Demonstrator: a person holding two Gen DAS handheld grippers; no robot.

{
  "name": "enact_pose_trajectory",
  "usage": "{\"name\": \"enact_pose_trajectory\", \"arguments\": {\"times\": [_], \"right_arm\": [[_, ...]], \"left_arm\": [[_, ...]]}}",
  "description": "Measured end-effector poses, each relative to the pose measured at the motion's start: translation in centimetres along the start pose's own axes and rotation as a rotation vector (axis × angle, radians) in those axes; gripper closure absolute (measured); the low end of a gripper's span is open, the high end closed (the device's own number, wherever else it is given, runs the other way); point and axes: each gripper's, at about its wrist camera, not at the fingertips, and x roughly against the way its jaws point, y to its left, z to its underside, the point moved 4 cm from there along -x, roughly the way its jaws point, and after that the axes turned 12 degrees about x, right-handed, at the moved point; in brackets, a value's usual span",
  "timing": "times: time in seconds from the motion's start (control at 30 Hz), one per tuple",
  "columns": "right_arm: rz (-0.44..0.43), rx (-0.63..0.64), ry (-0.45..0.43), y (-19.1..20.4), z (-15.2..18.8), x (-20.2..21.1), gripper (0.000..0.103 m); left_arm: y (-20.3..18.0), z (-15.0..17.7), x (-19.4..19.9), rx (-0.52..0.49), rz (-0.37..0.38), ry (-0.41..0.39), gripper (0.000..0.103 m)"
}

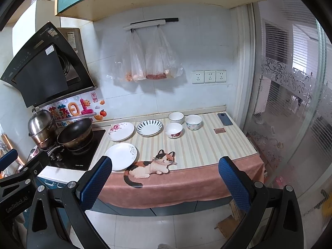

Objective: Organize plates and bowls

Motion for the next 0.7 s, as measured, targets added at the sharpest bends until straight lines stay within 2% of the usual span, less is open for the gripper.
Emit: {"name": "enact_pose_trajectory", "arguments": {"times": [0.7], "right_arm": [[0.005,0.0,-0.004,-0.37,0.21,-0.1,0.0]], "left_arm": [[0.41,0.87,-0.34,0.0,0.002,-0.005,0.0]]}}
